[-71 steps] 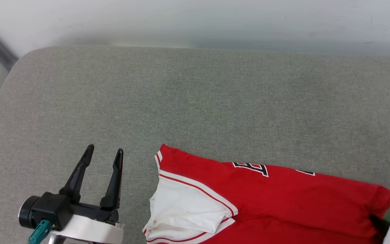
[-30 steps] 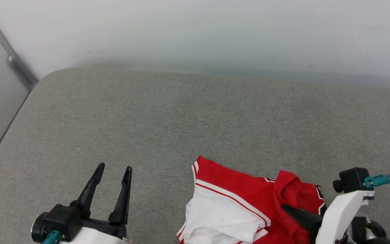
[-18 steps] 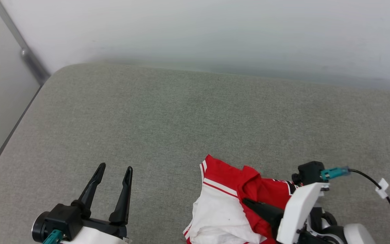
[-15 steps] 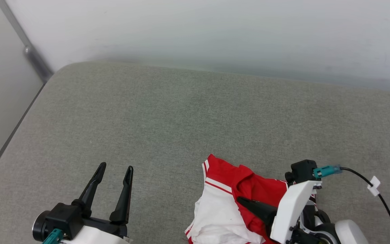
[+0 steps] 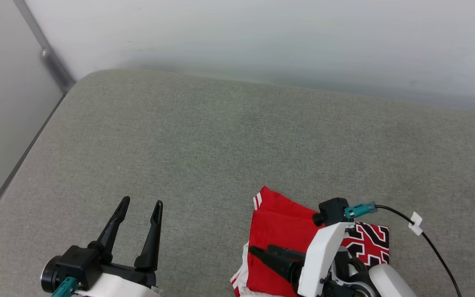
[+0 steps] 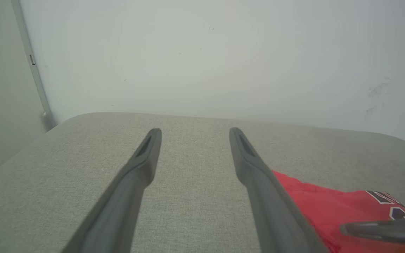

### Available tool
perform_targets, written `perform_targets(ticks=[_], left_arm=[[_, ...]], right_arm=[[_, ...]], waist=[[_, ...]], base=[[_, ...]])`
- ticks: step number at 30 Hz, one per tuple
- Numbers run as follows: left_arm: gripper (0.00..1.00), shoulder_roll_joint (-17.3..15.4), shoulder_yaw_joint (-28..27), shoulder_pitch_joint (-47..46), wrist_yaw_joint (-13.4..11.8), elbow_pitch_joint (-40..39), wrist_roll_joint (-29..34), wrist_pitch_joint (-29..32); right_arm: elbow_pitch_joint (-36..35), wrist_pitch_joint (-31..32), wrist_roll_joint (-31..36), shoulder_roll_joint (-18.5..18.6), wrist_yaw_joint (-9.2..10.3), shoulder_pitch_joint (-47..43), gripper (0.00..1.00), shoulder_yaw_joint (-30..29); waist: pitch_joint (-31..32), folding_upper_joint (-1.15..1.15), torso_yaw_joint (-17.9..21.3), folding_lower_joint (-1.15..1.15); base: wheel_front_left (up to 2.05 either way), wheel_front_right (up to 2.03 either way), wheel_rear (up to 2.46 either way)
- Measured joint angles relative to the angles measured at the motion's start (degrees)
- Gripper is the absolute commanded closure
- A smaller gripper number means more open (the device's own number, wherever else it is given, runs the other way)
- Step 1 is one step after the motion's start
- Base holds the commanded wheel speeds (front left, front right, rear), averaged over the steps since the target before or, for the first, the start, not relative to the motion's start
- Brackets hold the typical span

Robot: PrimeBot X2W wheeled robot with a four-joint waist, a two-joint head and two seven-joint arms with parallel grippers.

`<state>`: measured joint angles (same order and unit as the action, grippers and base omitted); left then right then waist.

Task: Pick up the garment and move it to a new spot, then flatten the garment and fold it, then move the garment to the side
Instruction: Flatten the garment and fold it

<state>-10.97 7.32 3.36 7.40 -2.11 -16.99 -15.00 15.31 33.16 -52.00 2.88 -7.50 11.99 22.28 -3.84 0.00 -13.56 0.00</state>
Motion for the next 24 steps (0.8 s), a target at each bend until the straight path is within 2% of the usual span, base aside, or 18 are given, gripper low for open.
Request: perform_targets(ticks=[5,7,12,14,18,21,24], left_arm=[[0.00,0.3,-0.1,0.0,0.0,0.1,0.0,0.0],[0.00,0.3,-0.1,0.0,0.0,0.0,0.0,-0.1],[0.00,0.3,-0.1,0.0,0.0,-0.2,0.0,-0.1],[0.00,0.4,0.0,0.0,0.0,-0.3,0.0,-0.1],[0.00,0.7,0.1,-0.1,0.0,-0.2,0.0,-0.1],[0.00,0.9,0.0,-0.1,0.0,-0.2,-0.1,-0.1],[0.00,1.1,-0.1,-0.2,0.0,-0.1,-0.3,-0.1]], right_arm=[[-0.3,-1.3,-0.6,0.0,0.00,1.0,0.00,0.6],[-0.7,-1.7,1.6,0.0,0.00,1.7,0.00,-0.4],[-5.5,-2.5,16.8,0.4,0.00,4.6,0.00,-4.2],[-8.0,-4.1,23.3,2.4,0.00,5.3,0.00,-5.1],[-11.4,-9.9,30.8,8.6,0.00,5.6,0.00,-7.5],[-12.6,-15.2,34.7,12.2,0.00,5.3,0.00,-10.6],[-13.6,-20.2,35.4,13.1,0.01,3.4,0.00,-15.7]], waist=[[0.5,0.00,0.7,0.00],[0.7,0.00,1.2,0.00],[0.8,0.00,2.8,0.00],[0.7,0.00,3.4,0.00],[0.6,0.00,4.8,0.00],[0.6,0.00,5.8,0.00],[0.7,0.00,6.7,0.00]], base=[[0.00,0.00,0.00],[0.00,0.00,0.00],[0.00,0.00,0.00],[0.00,0.00,0.00],[0.00,0.00,0.00],[0.00,0.00,0.00],[0.00,0.00,0.00]])
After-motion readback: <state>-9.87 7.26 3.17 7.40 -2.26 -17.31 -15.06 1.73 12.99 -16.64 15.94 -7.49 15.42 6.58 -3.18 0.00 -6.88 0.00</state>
